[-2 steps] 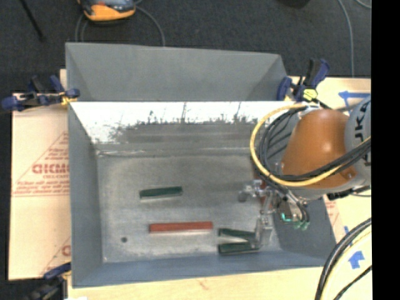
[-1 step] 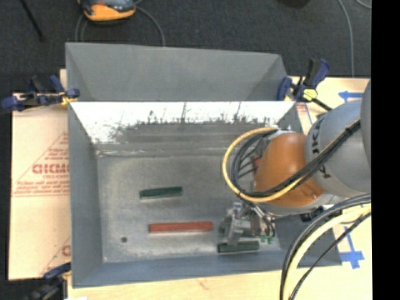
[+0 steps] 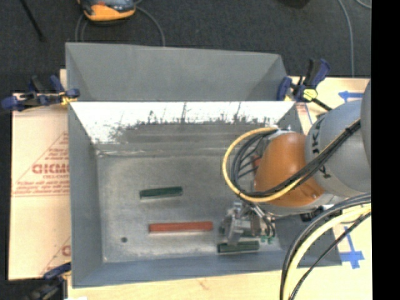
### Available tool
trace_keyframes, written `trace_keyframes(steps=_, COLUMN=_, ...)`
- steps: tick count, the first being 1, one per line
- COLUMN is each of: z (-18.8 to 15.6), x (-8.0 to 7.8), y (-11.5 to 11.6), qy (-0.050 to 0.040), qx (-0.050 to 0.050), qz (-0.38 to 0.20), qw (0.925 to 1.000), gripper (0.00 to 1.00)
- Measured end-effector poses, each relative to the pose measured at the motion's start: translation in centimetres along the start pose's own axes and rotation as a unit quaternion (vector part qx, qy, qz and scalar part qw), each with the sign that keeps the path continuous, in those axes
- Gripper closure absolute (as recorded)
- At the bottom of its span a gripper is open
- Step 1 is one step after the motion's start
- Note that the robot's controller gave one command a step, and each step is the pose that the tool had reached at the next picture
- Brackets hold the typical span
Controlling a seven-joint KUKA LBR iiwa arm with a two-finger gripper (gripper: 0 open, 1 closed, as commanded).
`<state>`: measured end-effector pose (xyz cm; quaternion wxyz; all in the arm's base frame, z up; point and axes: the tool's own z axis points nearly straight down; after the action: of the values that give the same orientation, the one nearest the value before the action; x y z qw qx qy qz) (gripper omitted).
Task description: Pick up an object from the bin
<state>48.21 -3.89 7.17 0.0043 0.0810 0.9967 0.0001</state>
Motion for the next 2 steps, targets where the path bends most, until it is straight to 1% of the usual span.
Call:
trace_keyframes(steps=1, z=-4.7, x=-0.3, y=-0.8, qy=0.0070, qx=0.001, qz=-0.016, qw=0.9998, gripper=1.00)
trace_keyframes(steps=2, z=-6.3, x=-1.1, y=-3.2, qy=-0.0034, qx=0.000, qz=-0.003, qw=1.0000, gripper=1.00)
